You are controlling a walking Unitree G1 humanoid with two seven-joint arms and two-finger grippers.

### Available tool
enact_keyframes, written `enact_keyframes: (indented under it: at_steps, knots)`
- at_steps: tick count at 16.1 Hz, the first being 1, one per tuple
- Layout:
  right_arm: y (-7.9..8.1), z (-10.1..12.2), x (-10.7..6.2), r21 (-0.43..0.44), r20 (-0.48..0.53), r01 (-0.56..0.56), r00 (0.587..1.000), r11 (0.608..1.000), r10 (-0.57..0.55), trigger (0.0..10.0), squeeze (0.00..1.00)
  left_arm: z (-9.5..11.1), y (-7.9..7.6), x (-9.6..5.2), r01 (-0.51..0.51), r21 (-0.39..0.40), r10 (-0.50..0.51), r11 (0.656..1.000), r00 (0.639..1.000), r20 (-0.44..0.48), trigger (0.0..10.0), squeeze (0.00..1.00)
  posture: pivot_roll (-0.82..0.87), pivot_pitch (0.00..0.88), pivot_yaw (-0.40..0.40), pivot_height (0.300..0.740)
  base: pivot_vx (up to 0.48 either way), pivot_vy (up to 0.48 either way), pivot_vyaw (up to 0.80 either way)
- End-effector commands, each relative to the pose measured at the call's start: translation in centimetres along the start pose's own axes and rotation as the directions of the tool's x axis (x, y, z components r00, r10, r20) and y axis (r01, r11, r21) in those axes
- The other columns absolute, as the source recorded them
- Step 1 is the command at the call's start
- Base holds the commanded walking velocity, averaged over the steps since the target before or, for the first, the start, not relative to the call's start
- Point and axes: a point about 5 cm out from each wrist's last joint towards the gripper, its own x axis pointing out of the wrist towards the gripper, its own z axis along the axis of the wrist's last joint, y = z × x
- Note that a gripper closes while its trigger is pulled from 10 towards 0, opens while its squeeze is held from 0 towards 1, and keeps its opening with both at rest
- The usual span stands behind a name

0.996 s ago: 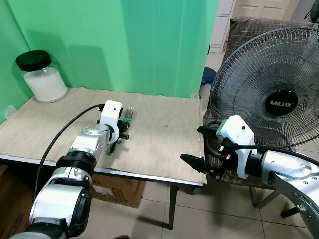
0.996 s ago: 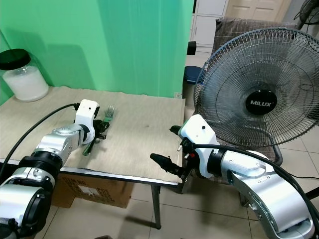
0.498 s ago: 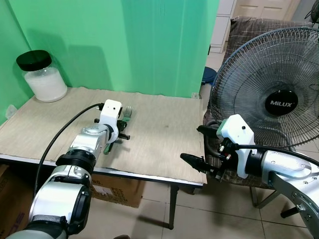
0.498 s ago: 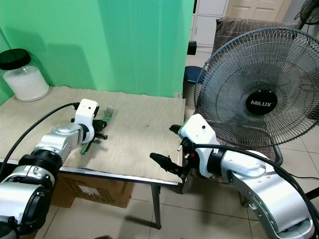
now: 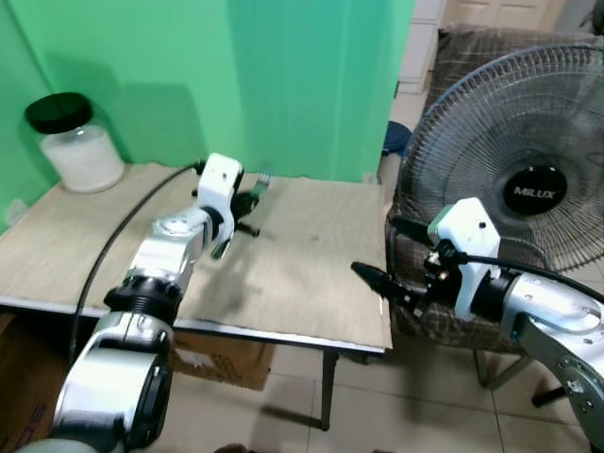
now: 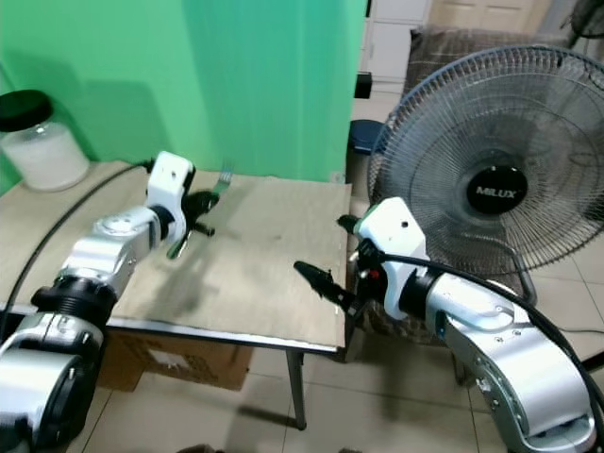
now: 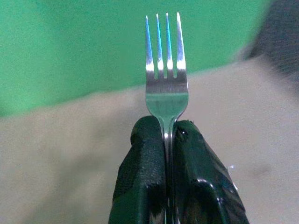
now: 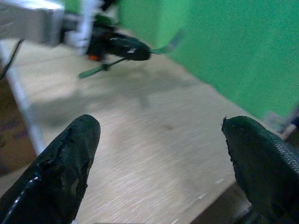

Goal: Setting the table

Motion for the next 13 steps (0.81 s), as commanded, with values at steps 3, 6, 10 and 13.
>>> enact_keyframes:
  at_steps: [3,6,10,13]
  knots:
    - [-0.3,0.4,-0.2,0.021,0.052,0.090,0.994,0.996,-0.091,10.0,0.00,3.2,-2.4,-1.4,0.144,-0.019,-0.137,0.989,0.970,0.202,0.0,0.00,-0.13,0.000,0.051,0.740,0.000,0.000,0.00]
    - [-0.5,0.1,0.1,0.121,0.086,0.237,0.965,0.964,-0.249,10.0,0.00,4.4,-5.8,-4.0,0.217,0.062,-0.225,0.974,0.914,0.338,0.0,0.00,-0.12,0.000,0.055,0.740,0.000,0.000,-0.77]
    - [0.0,-0.2,0.4,0.185,0.096,0.340,0.928,0.922,-0.361,10.0,0.00,4.1,-6.7,-5.6,0.124,0.021,-0.121,0.992,0.900,0.419,10.0,0.00,-0.14,0.000,0.081,0.740,0.000,0.000,-0.79]
    - [0.0,-0.3,0.5,0.182,0.091,0.354,0.923,0.917,-0.374,10.0,0.00,3.6,-6.8,-6.1,0.082,-0.030,-0.063,0.996,0.910,0.409,2.8,0.00,-0.13,0.000,0.091,0.740,0.000,0.000,-0.79]
